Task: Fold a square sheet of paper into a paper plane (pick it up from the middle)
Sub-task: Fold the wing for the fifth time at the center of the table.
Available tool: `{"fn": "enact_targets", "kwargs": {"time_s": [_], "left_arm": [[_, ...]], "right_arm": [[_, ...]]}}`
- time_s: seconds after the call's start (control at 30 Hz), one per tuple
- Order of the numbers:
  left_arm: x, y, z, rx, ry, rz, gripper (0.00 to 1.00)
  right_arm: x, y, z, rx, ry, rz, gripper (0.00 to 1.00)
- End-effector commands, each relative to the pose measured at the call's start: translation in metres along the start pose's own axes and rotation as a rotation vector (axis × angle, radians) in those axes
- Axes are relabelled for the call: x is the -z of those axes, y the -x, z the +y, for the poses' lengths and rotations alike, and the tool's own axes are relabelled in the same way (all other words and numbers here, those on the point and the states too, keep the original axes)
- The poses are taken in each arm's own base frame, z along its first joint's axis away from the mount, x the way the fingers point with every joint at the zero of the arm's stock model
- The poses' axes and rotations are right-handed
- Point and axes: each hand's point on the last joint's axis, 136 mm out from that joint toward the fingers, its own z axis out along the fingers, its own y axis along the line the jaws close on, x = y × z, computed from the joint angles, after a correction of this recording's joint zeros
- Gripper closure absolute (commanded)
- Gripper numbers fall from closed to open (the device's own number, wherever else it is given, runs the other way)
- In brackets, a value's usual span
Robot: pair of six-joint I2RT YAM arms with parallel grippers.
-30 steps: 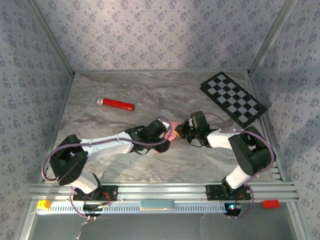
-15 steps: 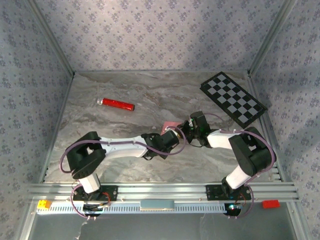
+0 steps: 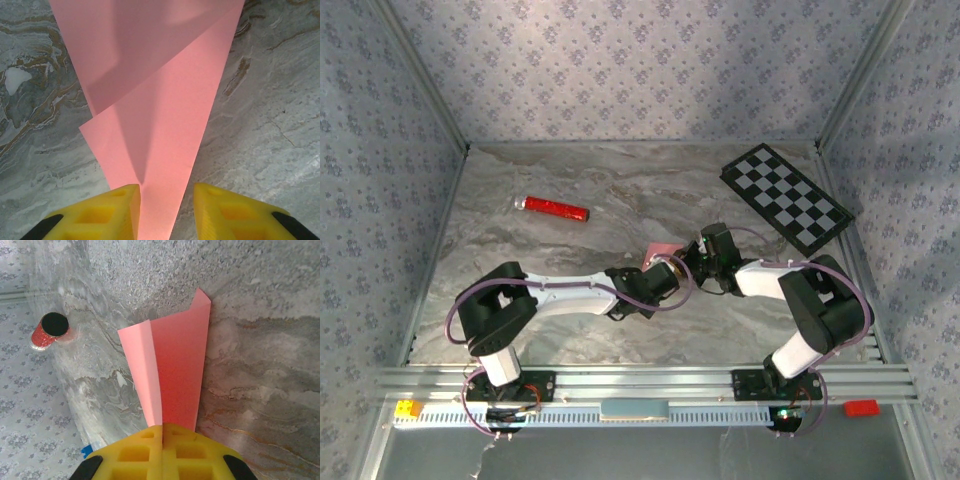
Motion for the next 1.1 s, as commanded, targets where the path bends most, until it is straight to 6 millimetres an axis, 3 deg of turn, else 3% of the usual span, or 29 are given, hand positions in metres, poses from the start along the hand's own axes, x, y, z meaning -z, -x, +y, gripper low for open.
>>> {"fn": "enact_targets", "kwargs": {"time_s": [0.0,0.5,0.97,1.07], "left_arm": [[-0.0059,-0.0015,0.0009,-0.024,0.031,0.011,0.66],[-0.0073,-0.0013,0.0022,-0.028,0.043,0.005,0.81],[-0.0089,-0.0062,0.0055,-0.025,0.058,0.013,0.8],[-0.0092,-0.0056,0.0059,-0.019,0.059,0.013,0.86]], "right_arm": [[0.0042,0.0021,-0.0024,-0.015,-0.005,-0.015,0.96],[0.0045,0.0032,-0.0043,-0.021,-0.012,-0.017,0.96],[0.0047,0.0034,-0.0044,-0.022,-0.015,-0.019,0.96],[0.0047,0.0032,-0.0048,-0.022,-0.016,-0.018,0.96]]}}
